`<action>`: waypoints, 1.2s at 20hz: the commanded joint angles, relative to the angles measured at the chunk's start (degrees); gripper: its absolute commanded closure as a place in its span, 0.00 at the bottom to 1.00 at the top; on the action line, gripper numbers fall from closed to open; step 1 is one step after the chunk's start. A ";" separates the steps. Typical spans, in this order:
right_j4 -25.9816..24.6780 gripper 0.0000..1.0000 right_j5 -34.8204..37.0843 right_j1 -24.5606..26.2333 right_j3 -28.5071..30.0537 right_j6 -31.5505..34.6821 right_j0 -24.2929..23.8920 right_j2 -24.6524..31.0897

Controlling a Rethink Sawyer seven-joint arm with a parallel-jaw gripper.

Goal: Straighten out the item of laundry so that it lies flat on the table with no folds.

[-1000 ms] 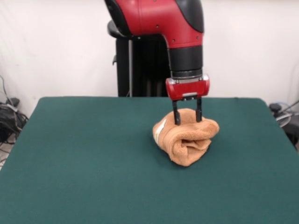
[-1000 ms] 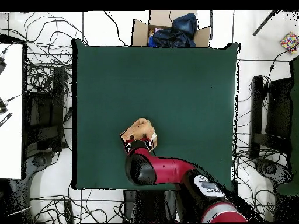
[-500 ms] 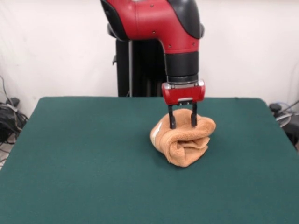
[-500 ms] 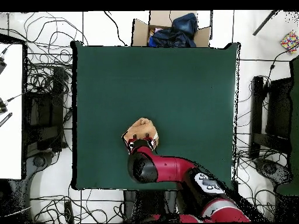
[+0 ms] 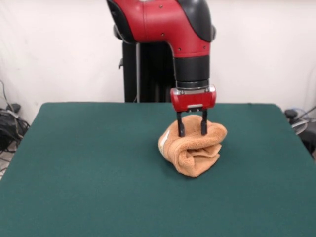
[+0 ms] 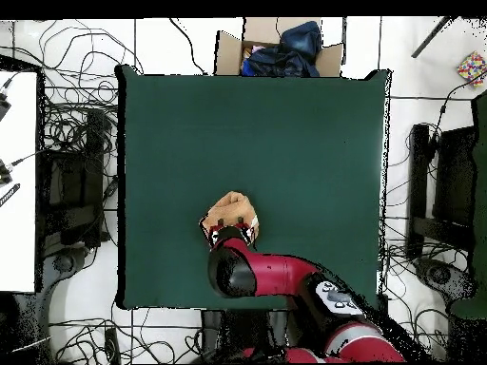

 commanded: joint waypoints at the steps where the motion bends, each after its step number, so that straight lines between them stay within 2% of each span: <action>1: 0.84 0.00 7.69 1.62 -4.47 6.14 1.58 -1.01; 6: 1.12 0.00 8.48 -0.88 -3.05 6.26 2.59 -1.78; 11: 1.56 0.00 20.14 -2.63 -3.02 2.89 6.09 -3.53; 15: 1.08 0.00 23.40 -4.71 -3.87 3.55 7.10 -4.03; 19: 0.46 0.00 23.95 -4.91 -4.25 4.16 4.46 -0.93; 24: 2.09 0.00 26.64 -10.59 -1.66 5.42 2.29 1.42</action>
